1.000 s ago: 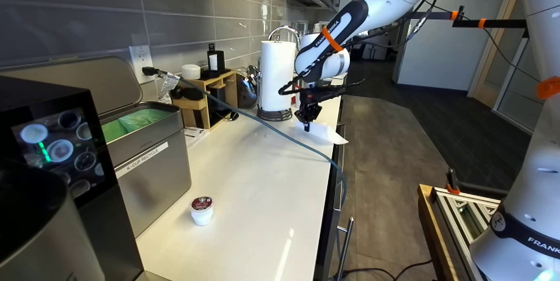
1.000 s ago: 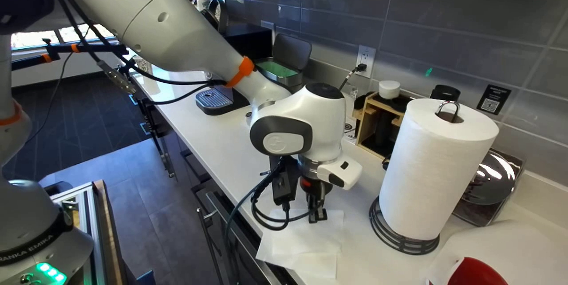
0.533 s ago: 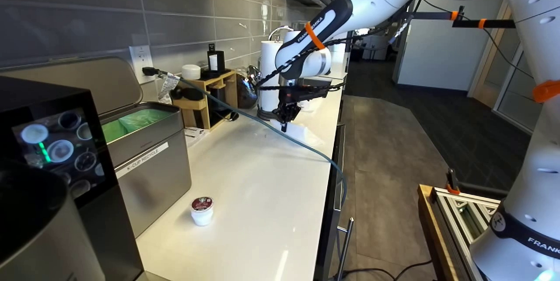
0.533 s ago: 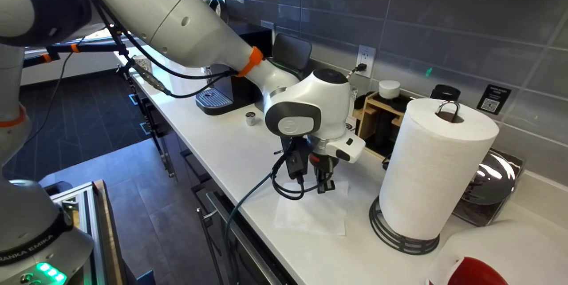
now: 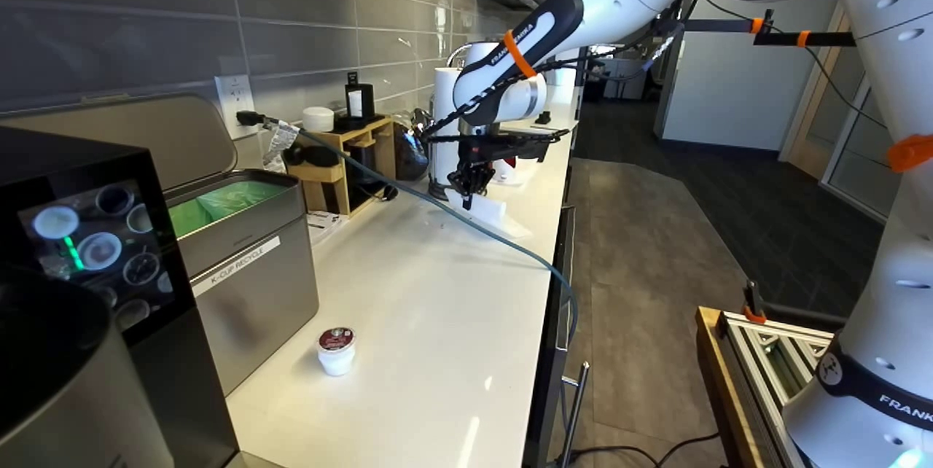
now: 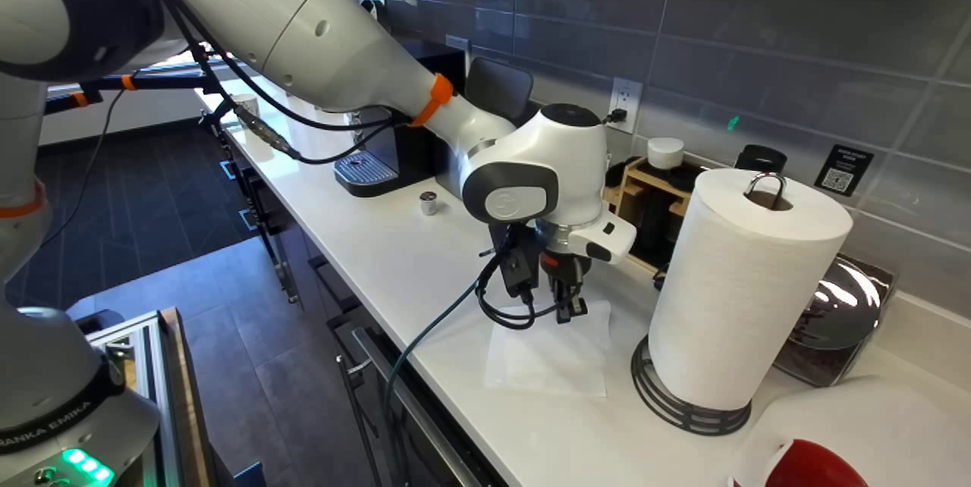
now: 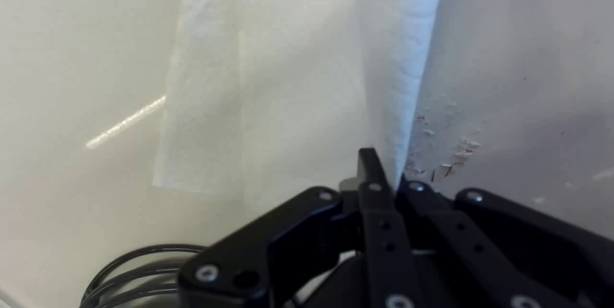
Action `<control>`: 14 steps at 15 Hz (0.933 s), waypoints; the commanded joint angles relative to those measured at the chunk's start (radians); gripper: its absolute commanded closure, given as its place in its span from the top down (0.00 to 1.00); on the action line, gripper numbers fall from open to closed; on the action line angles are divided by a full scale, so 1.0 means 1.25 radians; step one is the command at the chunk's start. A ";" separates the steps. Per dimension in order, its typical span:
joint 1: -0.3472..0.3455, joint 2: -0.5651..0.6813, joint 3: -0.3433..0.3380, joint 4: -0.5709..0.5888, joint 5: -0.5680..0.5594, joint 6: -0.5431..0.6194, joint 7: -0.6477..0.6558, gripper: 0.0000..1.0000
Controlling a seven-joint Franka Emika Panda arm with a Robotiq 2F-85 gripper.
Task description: Wipe the counter with the paper towel
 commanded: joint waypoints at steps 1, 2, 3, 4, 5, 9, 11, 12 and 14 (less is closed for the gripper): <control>0.001 0.001 -0.002 0.002 0.001 -0.002 -0.001 0.01; 0.002 0.001 -0.002 0.002 0.001 -0.002 -0.001 0.01; 0.002 0.001 -0.002 0.002 0.001 -0.002 -0.001 0.00; 0.004 -0.002 -0.007 -0.004 0.001 0.013 0.011 0.00; 0.006 -0.011 -0.015 -0.014 -0.004 0.026 0.020 0.00; 0.017 -0.053 -0.078 -0.052 -0.061 0.036 0.068 0.00; 0.041 -0.061 -0.134 -0.059 -0.135 0.025 0.140 0.00; 0.047 -0.063 -0.153 -0.060 -0.169 0.008 0.162 0.00; 0.046 -0.046 -0.163 -0.046 -0.203 -0.026 0.177 0.00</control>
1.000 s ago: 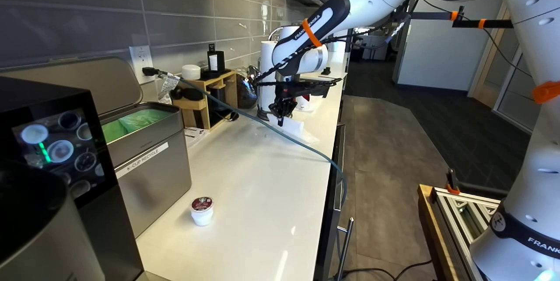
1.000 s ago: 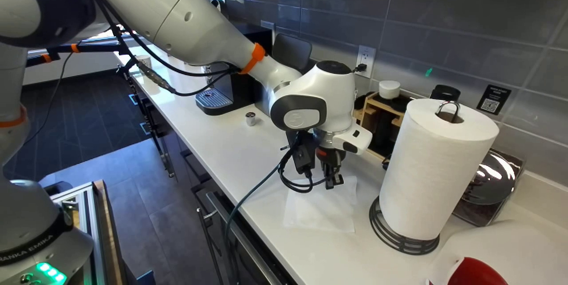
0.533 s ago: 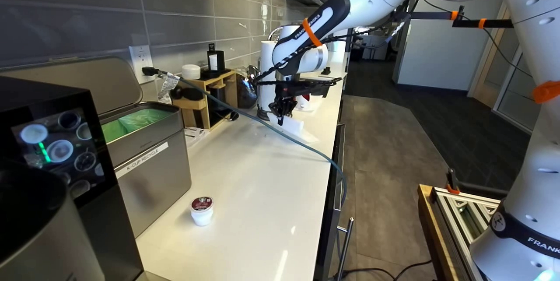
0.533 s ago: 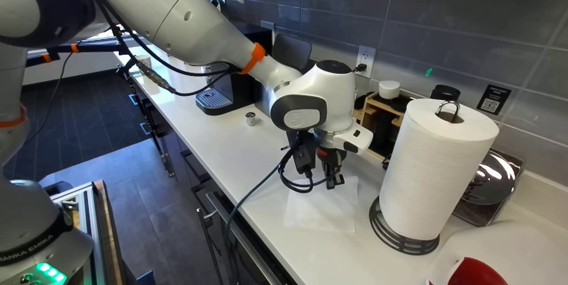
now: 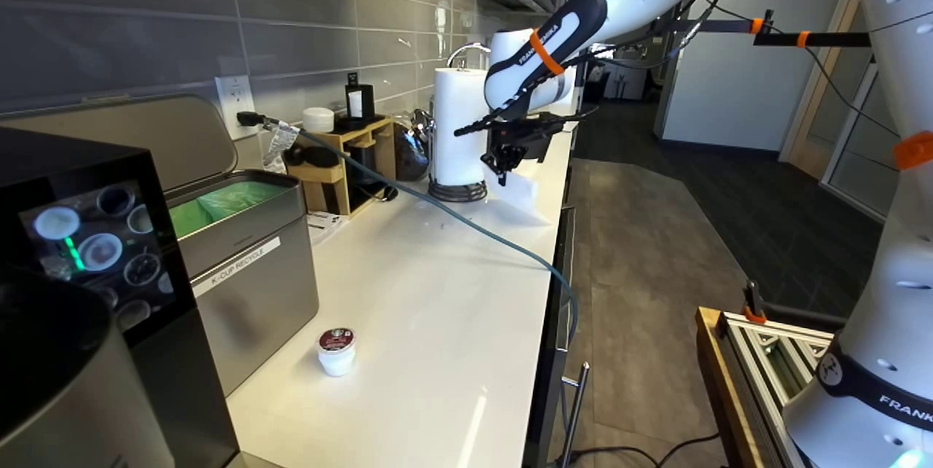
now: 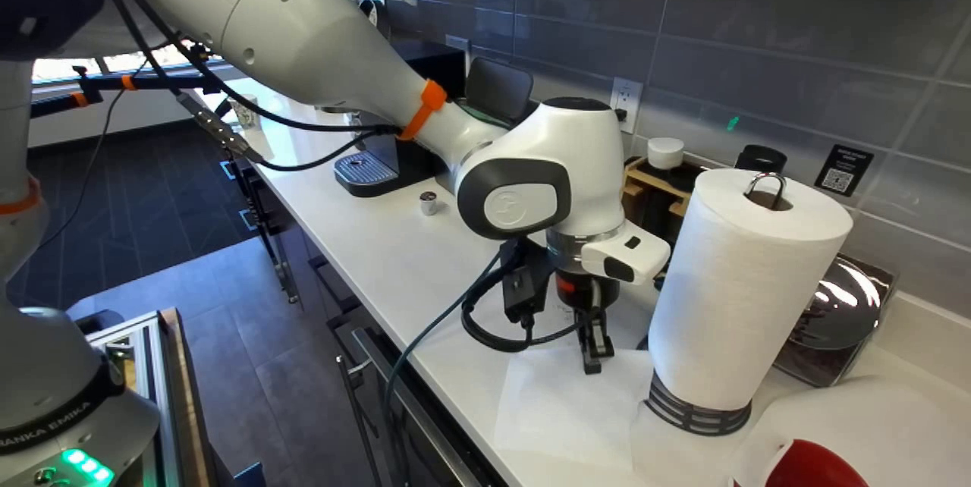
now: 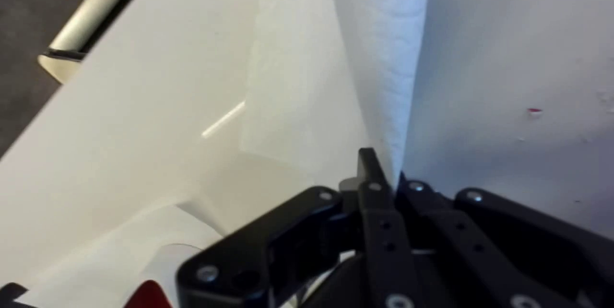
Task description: Wipe the counter with the paper towel
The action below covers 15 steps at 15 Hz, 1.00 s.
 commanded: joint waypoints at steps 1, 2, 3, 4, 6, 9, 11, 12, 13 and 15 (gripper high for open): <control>0.017 0.007 -0.022 -0.007 -0.057 -0.049 0.044 0.00; 0.003 0.024 0.001 0.003 -0.032 -0.041 0.020 0.00; -0.004 0.043 0.016 0.012 -0.017 -0.019 0.009 0.00; -0.018 0.065 0.044 0.022 0.019 0.003 -0.014 0.00; -0.033 0.105 0.088 0.036 0.071 0.055 -0.040 0.00; -0.040 0.156 0.131 0.061 0.114 0.110 -0.075 0.00; -0.043 0.160 0.135 0.075 0.119 0.117 -0.088 0.00; -0.050 0.163 0.146 0.080 0.131 0.121 -0.102 0.00; -0.058 0.164 0.162 0.083 0.147 0.121 -0.119 0.00; -0.067 0.163 0.197 0.092 0.180 0.099 -0.150 0.00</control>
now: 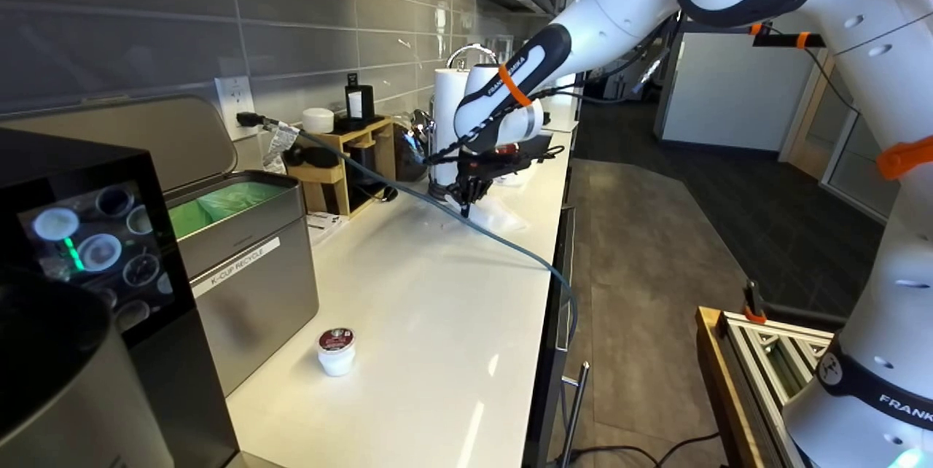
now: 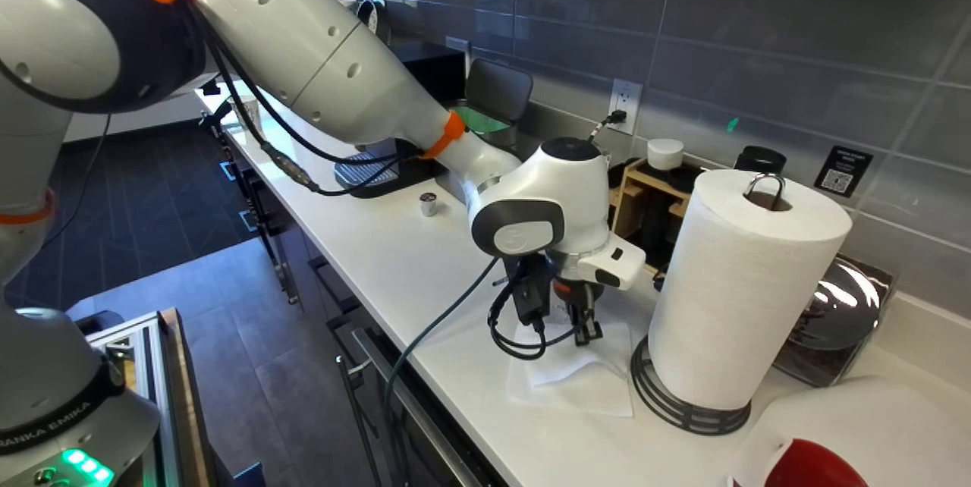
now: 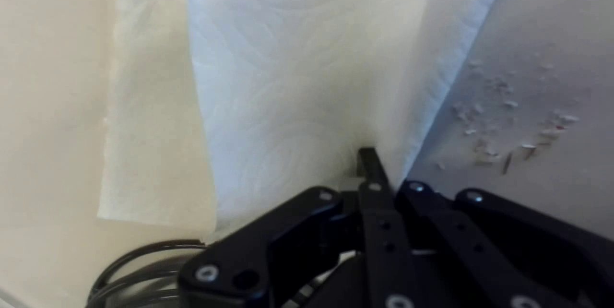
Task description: Wipe the counter with the paper towel
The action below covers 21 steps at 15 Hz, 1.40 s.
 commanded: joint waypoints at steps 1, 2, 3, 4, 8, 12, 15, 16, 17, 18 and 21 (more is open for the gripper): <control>-0.028 0.045 0.070 0.034 0.073 0.001 -0.069 0.00; -0.030 0.047 0.085 0.039 0.083 -0.009 -0.087 0.00; -0.031 0.051 0.095 0.044 0.090 -0.010 -0.103 0.00; -0.032 0.055 0.106 0.048 0.098 -0.012 -0.117 0.00; -0.033 0.051 0.125 0.058 0.119 -0.003 -0.152 0.00; -0.011 -0.040 0.060 -0.020 0.071 0.014 -0.117 0.00; -0.020 -0.101 0.033 -0.064 0.074 0.023 -0.123 0.00; -0.027 -0.124 0.030 -0.077 0.079 0.012 -0.135 0.00; -0.026 -0.147 0.017 -0.091 0.072 -0.002 -0.136 0.00; -0.019 -0.166 0.000 -0.106 0.060 -0.003 -0.123 0.00; 0.031 -0.197 -0.106 -0.148 -0.052 0.035 0.014 0.00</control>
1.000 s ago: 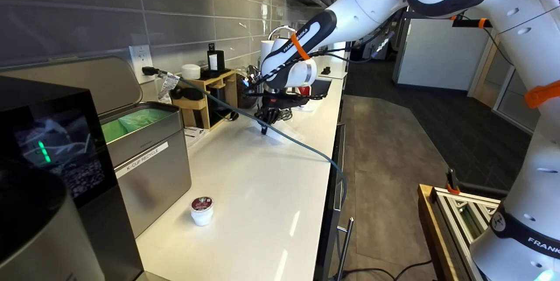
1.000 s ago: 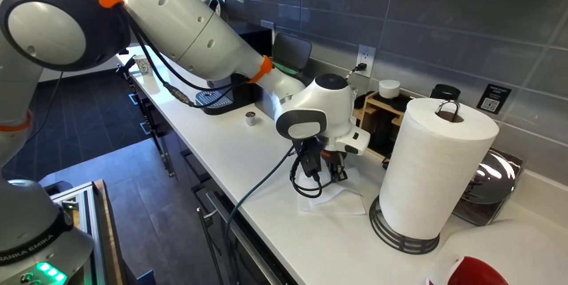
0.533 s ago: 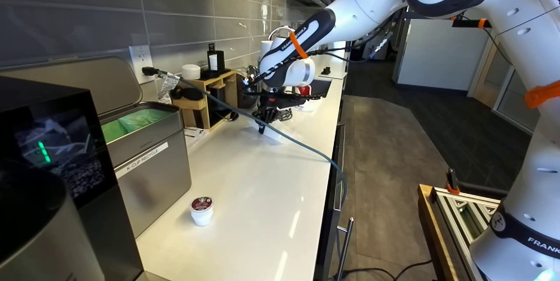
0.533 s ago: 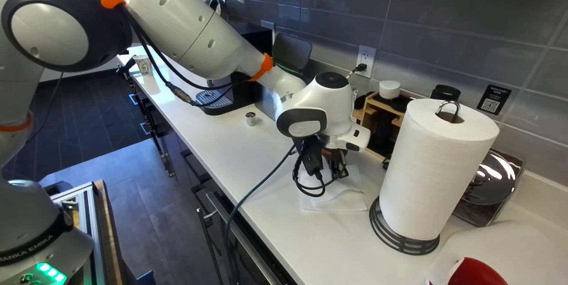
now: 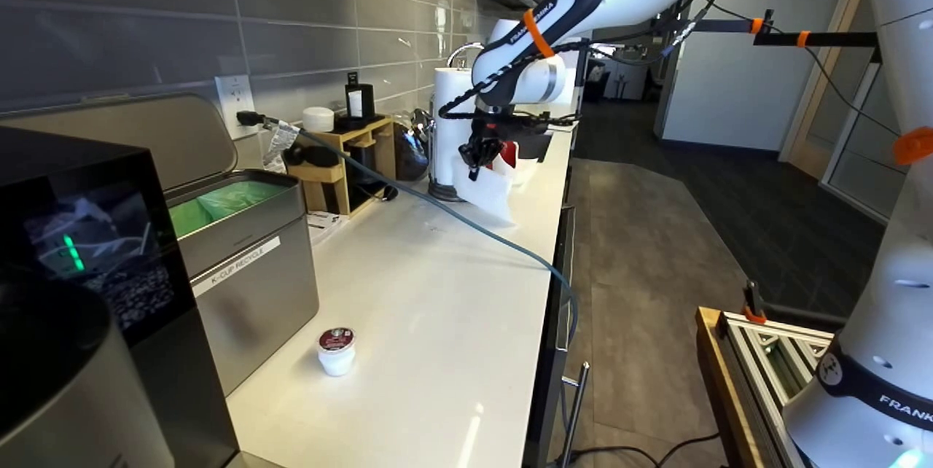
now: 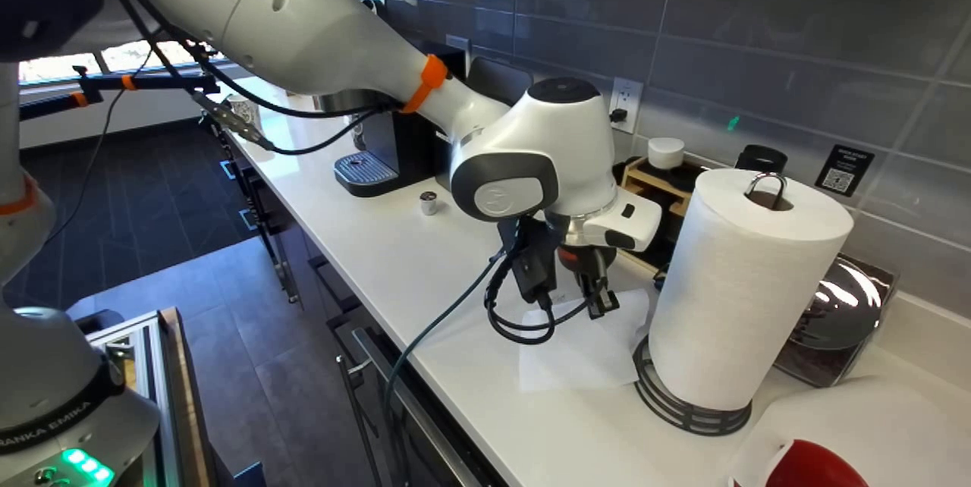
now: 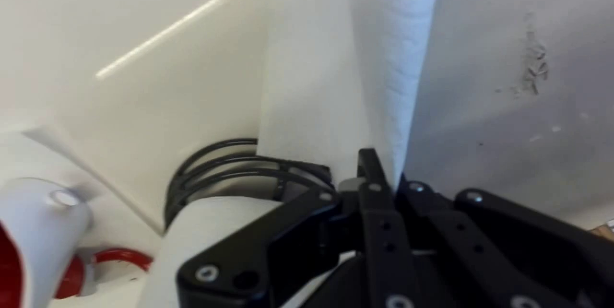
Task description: Wipe the counter with the paper towel
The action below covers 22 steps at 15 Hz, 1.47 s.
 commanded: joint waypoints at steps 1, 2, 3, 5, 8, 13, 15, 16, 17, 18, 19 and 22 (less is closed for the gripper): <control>0.058 -0.047 -0.108 -0.075 -0.127 0.035 0.165 0.00; 0.056 -0.041 -0.098 -0.071 -0.133 0.017 0.148 0.00; 0.026 -0.031 -0.075 -0.035 -0.097 0.002 0.104 0.01; 0.031 -0.032 -0.083 -0.044 -0.113 0.002 0.118 0.01; 0.045 -0.026 -0.098 -0.049 -0.136 0.017 0.140 0.00; 0.053 -0.003 -0.206 -0.047 -0.258 0.014 0.237 0.00; 0.066 0.013 -0.262 -0.043 -0.326 0.012 0.307 0.00; 0.069 0.021 -0.285 -0.041 -0.357 0.005 0.341 0.00; 0.071 0.025 -0.301 -0.041 -0.379 -0.002 0.365 0.00; 0.070 0.031 -0.312 -0.042 -0.395 -0.010 0.381 0.00; 0.062 0.035 -0.309 -0.046 -0.399 -0.013 0.375 0.00; 0.042 0.037 -0.269 -0.060 -0.338 -0.040 0.358 0.00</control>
